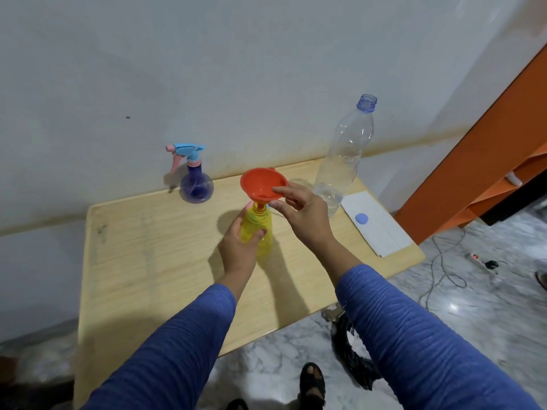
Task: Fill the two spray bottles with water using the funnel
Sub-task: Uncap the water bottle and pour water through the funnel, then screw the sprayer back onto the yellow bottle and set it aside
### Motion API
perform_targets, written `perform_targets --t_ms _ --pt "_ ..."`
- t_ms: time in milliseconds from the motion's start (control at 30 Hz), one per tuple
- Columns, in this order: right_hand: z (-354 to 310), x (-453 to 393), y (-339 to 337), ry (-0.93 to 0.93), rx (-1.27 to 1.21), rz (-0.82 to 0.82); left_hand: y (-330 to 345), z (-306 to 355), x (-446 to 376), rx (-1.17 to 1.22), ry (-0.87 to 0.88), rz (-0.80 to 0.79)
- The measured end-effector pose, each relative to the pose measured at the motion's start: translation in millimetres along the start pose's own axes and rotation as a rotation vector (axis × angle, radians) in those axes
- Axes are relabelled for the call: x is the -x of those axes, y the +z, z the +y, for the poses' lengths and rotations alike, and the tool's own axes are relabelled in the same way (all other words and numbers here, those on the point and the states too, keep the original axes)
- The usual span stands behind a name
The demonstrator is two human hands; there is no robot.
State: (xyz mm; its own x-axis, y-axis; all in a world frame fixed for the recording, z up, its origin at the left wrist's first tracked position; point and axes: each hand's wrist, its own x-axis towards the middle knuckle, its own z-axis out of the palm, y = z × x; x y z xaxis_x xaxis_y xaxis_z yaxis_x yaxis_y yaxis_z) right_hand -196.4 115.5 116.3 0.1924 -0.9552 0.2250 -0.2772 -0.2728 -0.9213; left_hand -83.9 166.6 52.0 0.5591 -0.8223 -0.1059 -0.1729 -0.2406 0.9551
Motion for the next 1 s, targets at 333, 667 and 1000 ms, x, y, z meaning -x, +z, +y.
perform_targets --t_ms 333,667,1000 --pt "2 0 -2 0.044 0.024 -0.010 -1 -2 1 0.022 0.036 -0.014" --pt "1 -58 -17 0.037 -0.045 0.099 4 -8 -1 0.096 0.059 0.000" --pt "79 -131 17 0.238 -0.049 0.015 14 -30 -10 -0.009 0.074 0.065"
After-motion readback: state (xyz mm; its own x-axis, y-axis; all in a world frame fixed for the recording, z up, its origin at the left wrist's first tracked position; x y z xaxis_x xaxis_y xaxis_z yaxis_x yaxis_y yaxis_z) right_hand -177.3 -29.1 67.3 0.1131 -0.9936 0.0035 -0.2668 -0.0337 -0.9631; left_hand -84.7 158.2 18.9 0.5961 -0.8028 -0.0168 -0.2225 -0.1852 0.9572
